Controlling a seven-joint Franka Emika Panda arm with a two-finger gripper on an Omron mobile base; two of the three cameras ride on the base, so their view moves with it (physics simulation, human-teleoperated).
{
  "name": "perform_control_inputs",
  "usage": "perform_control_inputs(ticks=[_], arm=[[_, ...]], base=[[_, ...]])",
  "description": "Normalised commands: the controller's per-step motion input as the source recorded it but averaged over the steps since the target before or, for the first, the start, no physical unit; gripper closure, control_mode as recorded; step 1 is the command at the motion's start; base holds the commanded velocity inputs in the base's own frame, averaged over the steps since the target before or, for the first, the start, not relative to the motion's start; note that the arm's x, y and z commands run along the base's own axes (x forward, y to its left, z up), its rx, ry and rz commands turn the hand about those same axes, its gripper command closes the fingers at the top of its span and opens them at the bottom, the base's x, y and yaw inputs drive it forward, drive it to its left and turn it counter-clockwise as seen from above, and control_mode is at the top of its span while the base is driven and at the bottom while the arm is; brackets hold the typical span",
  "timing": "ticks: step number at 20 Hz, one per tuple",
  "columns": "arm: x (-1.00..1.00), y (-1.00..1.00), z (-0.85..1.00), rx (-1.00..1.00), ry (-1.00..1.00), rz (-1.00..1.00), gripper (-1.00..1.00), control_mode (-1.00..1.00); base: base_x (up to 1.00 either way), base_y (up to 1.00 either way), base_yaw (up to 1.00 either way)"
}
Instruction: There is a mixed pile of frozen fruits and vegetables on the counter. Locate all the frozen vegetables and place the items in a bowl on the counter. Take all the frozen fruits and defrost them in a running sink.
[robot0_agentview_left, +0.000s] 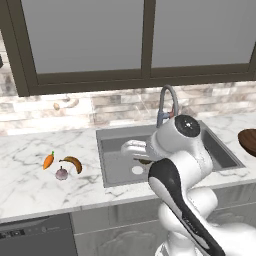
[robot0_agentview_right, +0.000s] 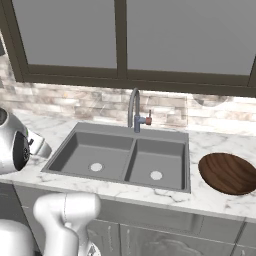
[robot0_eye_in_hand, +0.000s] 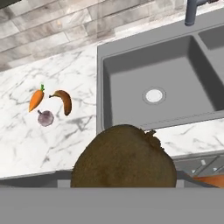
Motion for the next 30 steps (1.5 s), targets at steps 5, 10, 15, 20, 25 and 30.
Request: perform_control_inputs(ticks=[5, 10, 15, 20, 25, 30], arm=[[-0.02, -0.37, 0.45, 0.02, 0.04, -0.02, 1.00, -1.00], [0.00, -0.33, 0.25, 0.00, 0.02, -0.01, 1.00, -1.00], [0.02, -0.17, 0.02, 0.00, 0.02, 0.00, 1.00, -1.00], [0.05, 0.00, -0.07, -0.13, -0.10, 0.00, 1.00, -1.00], [0.00, -0.02, -0.03, -0.14, -0.14, 0.00, 1.00, -1.00], [0.00, -0.02, -0.01, -0.11, -0.13, 0.02, 1.00, -1.00]], base=[[0.00, 0.00, 0.00], [0.00, 0.00, 0.00], [0.00, 0.00, 0.00], [0.00, 0.00, 0.00], [0.00, 0.00, 0.00], [0.00, 0.00, 0.00]])
